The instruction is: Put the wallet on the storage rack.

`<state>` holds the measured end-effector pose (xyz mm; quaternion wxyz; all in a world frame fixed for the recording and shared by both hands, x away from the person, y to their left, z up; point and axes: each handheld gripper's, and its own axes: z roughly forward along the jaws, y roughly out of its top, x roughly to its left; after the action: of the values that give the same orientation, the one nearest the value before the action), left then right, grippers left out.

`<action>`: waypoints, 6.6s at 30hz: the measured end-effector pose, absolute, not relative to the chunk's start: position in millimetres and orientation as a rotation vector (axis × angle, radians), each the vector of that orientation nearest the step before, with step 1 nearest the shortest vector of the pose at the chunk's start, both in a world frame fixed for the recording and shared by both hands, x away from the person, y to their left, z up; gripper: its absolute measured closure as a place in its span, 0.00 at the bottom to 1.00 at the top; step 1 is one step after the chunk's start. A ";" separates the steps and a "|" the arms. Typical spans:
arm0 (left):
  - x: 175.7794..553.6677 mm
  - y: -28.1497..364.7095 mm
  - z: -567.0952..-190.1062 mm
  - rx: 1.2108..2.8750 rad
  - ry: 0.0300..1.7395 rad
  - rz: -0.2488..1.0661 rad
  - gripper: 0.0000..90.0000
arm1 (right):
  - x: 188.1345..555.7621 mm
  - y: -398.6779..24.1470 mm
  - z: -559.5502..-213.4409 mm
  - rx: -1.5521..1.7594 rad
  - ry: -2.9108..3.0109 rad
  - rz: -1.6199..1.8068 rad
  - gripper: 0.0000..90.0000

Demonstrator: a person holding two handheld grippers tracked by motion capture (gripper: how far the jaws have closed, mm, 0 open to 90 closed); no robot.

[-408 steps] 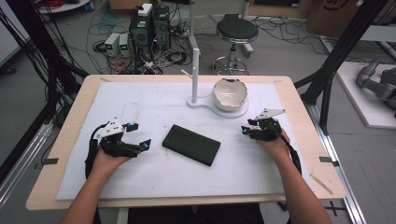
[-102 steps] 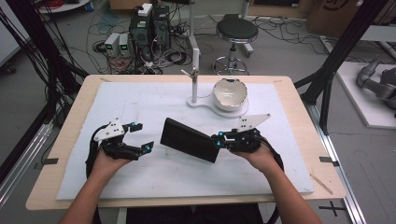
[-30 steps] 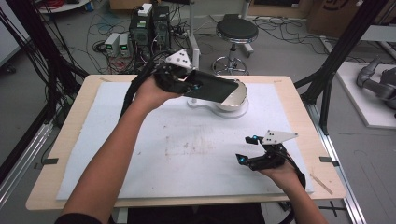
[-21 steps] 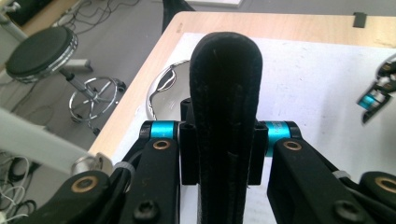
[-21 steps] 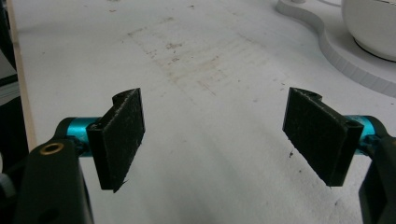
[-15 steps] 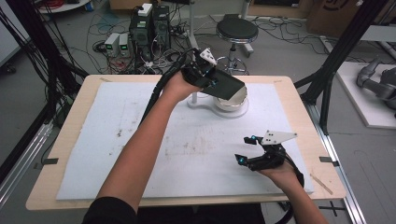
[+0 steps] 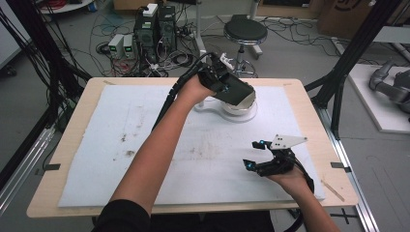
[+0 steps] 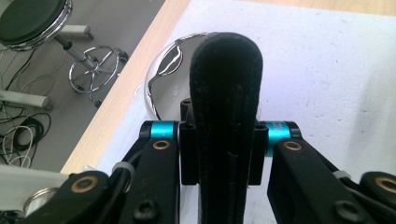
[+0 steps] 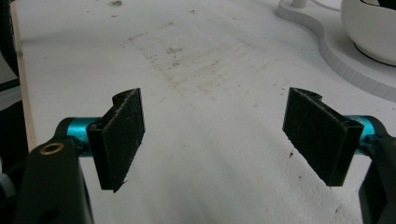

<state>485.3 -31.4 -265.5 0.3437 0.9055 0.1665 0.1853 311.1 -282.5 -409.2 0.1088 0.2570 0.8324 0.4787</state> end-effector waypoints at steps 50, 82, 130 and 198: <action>495.5 -69.6 -255.5 2.354 0.480 0.798 0.50 | 310.9 -284.4 -410.7 0.744 2.453 1.462 0.24; 508.3 -44.9 -249.5 2.191 0.574 0.904 0.47 | 311.3 -284.6 -411.6 0.765 2.440 1.463 0.24; 498.1 -20.7 -246.6 2.041 0.594 0.807 0.47 | 314.3 -276.9 -415.9 0.768 2.462 1.455 0.24; 334.4 190.2 -377.2 1.844 0.540 0.447 0.24 | 323.1 -287.8 -413.6 0.826 2.378 1.495 0.22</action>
<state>334.4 190.2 -377.2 0.5517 0.7795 0.2285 0.1892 323.1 -287.8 -413.6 0.1067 0.2804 0.8077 0.5076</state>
